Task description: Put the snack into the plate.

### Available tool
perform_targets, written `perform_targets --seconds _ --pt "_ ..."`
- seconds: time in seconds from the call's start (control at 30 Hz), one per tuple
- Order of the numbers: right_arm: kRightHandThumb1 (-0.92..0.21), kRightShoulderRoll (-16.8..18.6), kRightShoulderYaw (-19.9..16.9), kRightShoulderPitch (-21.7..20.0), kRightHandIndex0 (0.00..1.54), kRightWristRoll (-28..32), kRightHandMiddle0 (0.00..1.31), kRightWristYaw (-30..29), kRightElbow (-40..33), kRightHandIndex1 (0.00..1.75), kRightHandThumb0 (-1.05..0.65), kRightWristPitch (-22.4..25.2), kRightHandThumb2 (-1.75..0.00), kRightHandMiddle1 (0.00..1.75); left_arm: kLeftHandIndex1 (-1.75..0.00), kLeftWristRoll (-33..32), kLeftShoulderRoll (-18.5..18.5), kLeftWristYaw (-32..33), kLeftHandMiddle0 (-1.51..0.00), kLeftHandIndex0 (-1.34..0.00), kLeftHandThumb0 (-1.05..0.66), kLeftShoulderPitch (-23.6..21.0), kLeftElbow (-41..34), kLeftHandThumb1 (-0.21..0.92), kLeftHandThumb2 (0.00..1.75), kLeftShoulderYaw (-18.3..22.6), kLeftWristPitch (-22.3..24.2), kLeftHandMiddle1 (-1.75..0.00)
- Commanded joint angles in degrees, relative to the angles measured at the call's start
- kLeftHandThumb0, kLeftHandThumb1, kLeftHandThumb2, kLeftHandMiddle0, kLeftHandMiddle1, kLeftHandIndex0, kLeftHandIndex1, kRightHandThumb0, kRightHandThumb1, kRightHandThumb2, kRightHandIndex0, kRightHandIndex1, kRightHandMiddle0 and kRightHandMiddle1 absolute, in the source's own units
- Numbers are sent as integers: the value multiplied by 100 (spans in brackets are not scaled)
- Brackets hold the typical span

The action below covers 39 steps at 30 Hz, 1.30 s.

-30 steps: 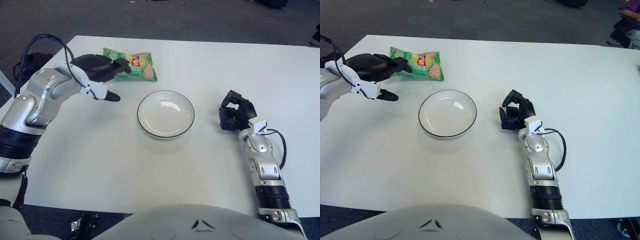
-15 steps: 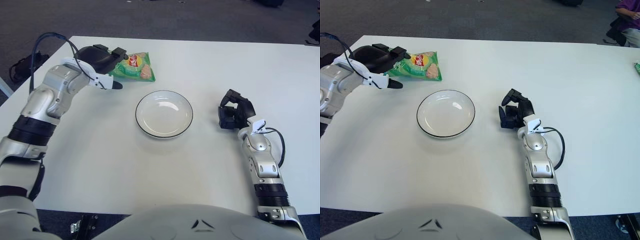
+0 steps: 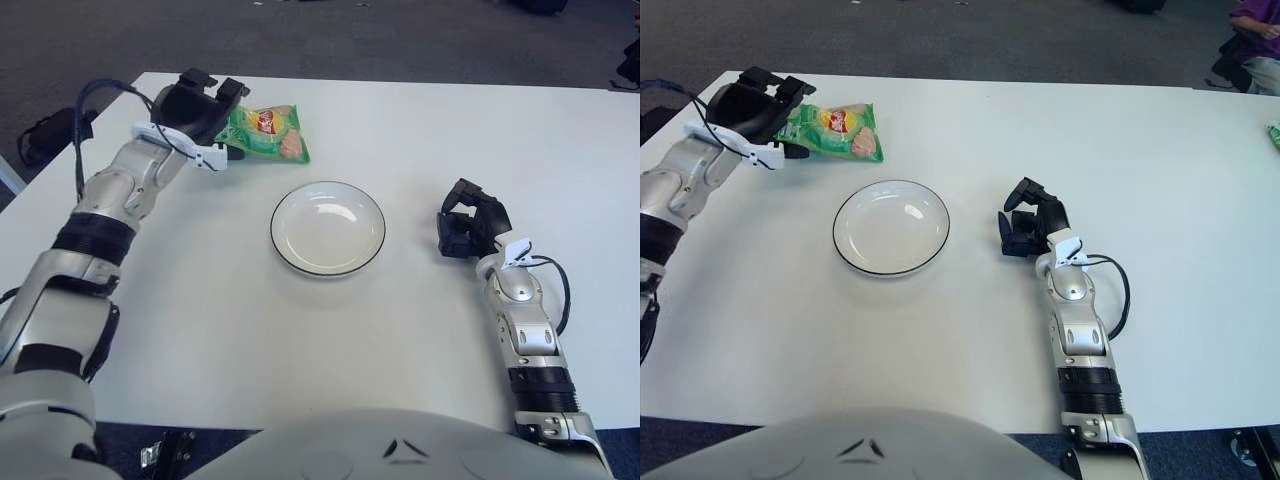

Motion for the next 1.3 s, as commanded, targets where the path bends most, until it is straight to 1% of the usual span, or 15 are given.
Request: perform_targets --seconds 0.0,0.17,0.27,0.3,0.37,0.43,0.6,0.7,0.93,1.03,1.1,1.2,1.27 --pt "-26 170 65 193 128 19 66 51 377 175 -50 159 -138 175 -80 94 -243 416 -15 0 -80 -452 722 92 51 -205 -56 -52" --pt "-27 154 71 184 128 -13 66 57 409 175 -50 162 -138 175 -78 84 -546 697 -12 0 -85 -903 1756 92 59 -466 -97 -49" --pt "-27 140 80 186 128 -43 66 47 414 175 -50 171 -137 175 -73 36 -732 663 -12 0 -88 -1120 2310 92 66 -604 -44 -40" --pt "-27 135 84 185 128 -47 66 49 415 175 -50 173 -137 175 -73 11 -796 569 -12 0 -89 -1188 2472 92 67 -643 13 -39" --pt "-27 123 87 193 128 -54 65 56 418 175 -50 167 -137 175 -65 -44 -901 392 -12 0 -90 -1299 2733 92 75 -701 111 -31" --pt "-27 115 90 197 128 -61 65 59 421 175 -50 164 -137 175 -60 -94 -963 283 -11 0 -91 -1377 2904 92 80 -743 162 -27" --pt "-28 88 113 197 128 -109 65 57 430 175 -50 166 -136 175 -51 -246 -1189 -62 -10 0 -93 -1588 3407 92 90 -816 373 -20" --pt "-28 76 131 201 128 -145 64 52 435 175 -50 161 -136 175 -48 -302 -1367 -182 -10 0 -93 -1650 3731 92 95 -868 543 -19" --pt "-29 74 158 222 129 -143 64 63 418 175 -50 160 -135 175 -49 -459 -1528 -440 -13 0 -96 -1619 4037 92 105 -990 736 -18" --pt "-29 87 164 246 128 -131 64 58 348 175 -50 226 -135 175 -46 -549 -1519 -735 -15 0 -98 -1584 4095 92 108 -1005 721 -17" --pt "-29 96 160 259 128 -114 64 58 322 175 -49 239 -135 175 -44 -602 -1490 -962 -16 0 -98 -1572 4105 92 109 -1042 651 -17" --pt "-29 104 165 269 128 -112 64 52 292 175 -49 255 -135 175 -41 -653 -1438 -1107 -17 0 -99 -1554 4083 92 110 -1099 573 -16" --pt "-29 109 168 280 128 -115 64 44 263 175 -49 273 -135 175 -41 -697 -1294 -1285 -18 0 -99 -1487 4031 92 110 -1118 363 -16"
